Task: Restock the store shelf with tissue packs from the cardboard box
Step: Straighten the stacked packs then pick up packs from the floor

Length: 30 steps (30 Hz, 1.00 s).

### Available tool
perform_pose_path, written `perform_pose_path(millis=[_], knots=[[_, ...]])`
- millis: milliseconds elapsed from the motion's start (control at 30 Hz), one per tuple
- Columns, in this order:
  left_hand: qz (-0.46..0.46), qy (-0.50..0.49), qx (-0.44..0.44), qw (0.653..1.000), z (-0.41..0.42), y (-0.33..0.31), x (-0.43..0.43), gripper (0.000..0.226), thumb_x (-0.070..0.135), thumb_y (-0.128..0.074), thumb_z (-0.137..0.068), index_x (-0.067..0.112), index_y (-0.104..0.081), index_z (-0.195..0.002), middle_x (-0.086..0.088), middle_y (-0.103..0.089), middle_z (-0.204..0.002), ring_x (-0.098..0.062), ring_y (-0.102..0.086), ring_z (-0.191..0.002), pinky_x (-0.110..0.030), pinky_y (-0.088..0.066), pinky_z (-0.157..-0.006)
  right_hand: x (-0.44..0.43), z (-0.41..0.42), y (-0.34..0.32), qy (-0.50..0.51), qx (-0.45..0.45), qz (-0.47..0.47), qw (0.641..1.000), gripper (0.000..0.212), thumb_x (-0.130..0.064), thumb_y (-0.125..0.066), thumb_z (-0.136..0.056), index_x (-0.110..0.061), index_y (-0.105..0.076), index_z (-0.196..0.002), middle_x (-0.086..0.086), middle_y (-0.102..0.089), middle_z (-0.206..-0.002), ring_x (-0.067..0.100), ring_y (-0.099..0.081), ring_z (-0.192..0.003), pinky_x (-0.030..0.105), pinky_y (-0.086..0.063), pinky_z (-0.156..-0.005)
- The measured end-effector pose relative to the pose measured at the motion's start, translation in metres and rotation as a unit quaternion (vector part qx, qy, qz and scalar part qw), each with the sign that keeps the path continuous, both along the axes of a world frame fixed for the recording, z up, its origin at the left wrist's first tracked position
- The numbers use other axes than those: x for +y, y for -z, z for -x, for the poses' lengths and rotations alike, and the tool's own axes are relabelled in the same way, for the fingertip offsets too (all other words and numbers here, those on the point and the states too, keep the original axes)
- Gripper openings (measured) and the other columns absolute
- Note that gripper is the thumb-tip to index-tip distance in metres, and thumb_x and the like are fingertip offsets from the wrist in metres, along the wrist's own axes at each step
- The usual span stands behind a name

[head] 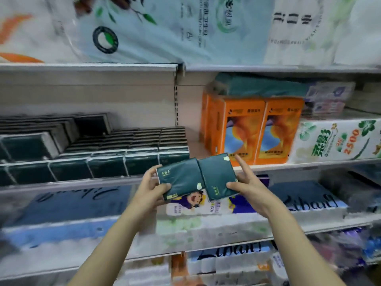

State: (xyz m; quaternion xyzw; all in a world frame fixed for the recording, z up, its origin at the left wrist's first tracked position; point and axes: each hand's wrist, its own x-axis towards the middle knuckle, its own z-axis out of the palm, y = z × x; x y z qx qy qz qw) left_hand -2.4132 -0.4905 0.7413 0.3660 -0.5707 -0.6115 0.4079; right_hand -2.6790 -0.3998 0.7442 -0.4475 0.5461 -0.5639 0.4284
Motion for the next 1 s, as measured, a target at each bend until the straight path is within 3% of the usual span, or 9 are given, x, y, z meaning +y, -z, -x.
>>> perform_pose_path(millis=[133, 367, 500, 667, 767, 900, 1000], knots=[[0.038, -0.018, -0.013, 0.999, -0.078, -0.016, -0.037, 0.049, 0.005, -0.057, -0.094, 0.036, -0.045, -0.131, -0.001, -0.066, -0.116, -0.017, -0.068, -0.097, -0.030, -0.057, -0.068, -0.051, -0.075, -0.013, -0.065, 0.012, 0.010, 0.998, 0.099, 0.004, -0.065, -0.085, -0.057, -0.016, -0.146, 0.006, -0.062, -0.128, 0.025, -0.065, -0.112, 0.038, -0.051, -0.091], [0.053, -0.068, -0.034, 0.996, -0.152, -0.032, -0.077, 0.042, 0.000, -0.061, -0.091, 0.026, -0.051, -0.122, -0.012, -0.070, -0.110, -0.021, -0.071, -0.089, -0.040, -0.055, -0.075, -0.098, -0.145, -0.028, -0.071, -0.008, 0.011, 0.997, 0.077, 0.008, -0.063, -0.085, -0.046, -0.035, -0.132, 0.009, -0.063, -0.120, 0.028, -0.067, -0.104, 0.042, -0.058, -0.079], [0.086, -0.124, -0.051, 0.987, -0.176, -0.043, -0.094, 0.036, 0.003, -0.065, -0.089, 0.022, -0.050, -0.115, -0.003, -0.074, -0.093, -0.011, -0.072, -0.079, -0.023, -0.053, -0.066, -0.124, -0.162, -0.036, 0.003, -0.090, 0.043, 0.995, 0.060, 0.003, -0.064, -0.087, -0.028, -0.033, -0.129, 0.007, -0.064, -0.108, 0.024, -0.068, -0.089, 0.030, -0.056, -0.060], [0.113, -0.175, -0.068, 0.976, -0.188, -0.054, -0.108, 0.027, 0.002, -0.062, -0.091, 0.014, -0.048, -0.110, 0.001, -0.070, -0.091, 0.005, -0.066, -0.066, -0.010, -0.045, -0.055, -0.154, -0.172, -0.039, 0.063, -0.090, 0.066, 0.992, 0.042, -0.008, -0.067, -0.089, -0.022, -0.038, -0.116, 0.005, -0.064, -0.109, 0.018, -0.065, -0.096, 0.036, -0.055, -0.078], [0.134, -0.206, -0.104, 0.964, -0.195, -0.061, -0.127, 0.025, 0.011, -0.067, -0.089, 0.023, -0.050, -0.103, 0.001, -0.067, -0.097, -0.004, -0.064, -0.074, -0.023, -0.044, -0.064, -0.172, -0.179, -0.041, 0.077, -0.116, 0.068, 0.988, 0.035, -0.012, -0.068, -0.089, -0.024, -0.041, -0.107, 0.005, -0.063, -0.111, 0.022, -0.066, -0.101, 0.040, -0.055, -0.087], [0.157, -0.257, -0.150, 0.942, -0.206, -0.070, -0.153, 0.027, 0.021, -0.072, -0.086, 0.025, -0.051, -0.102, 0.005, -0.061, -0.102, -0.014, -0.059, -0.087, -0.033, -0.046, -0.073, -0.190, -0.191, -0.046, 0.092, -0.213, 0.082, 0.969, 0.031, -0.011, -0.067, -0.090, -0.020, -0.042, -0.105, 0.011, -0.060, -0.114, 0.023, -0.067, -0.100, 0.035, -0.056, -0.083], [0.178, -0.263, -0.204, 0.926, -0.217, -0.079, -0.169, 0.028, 0.028, -0.072, -0.085, 0.023, -0.050, -0.102, 0.003, -0.060, -0.100, -0.019, -0.059, -0.088, -0.038, -0.048, -0.077, -0.198, -0.205, -0.050, 0.102, -0.205, 0.077, 0.970, 0.028, -0.010, -0.068, -0.089, -0.016, -0.043, -0.102, 0.012, -0.059, -0.114, 0.022, -0.067, -0.099, 0.033, -0.057, -0.080]])
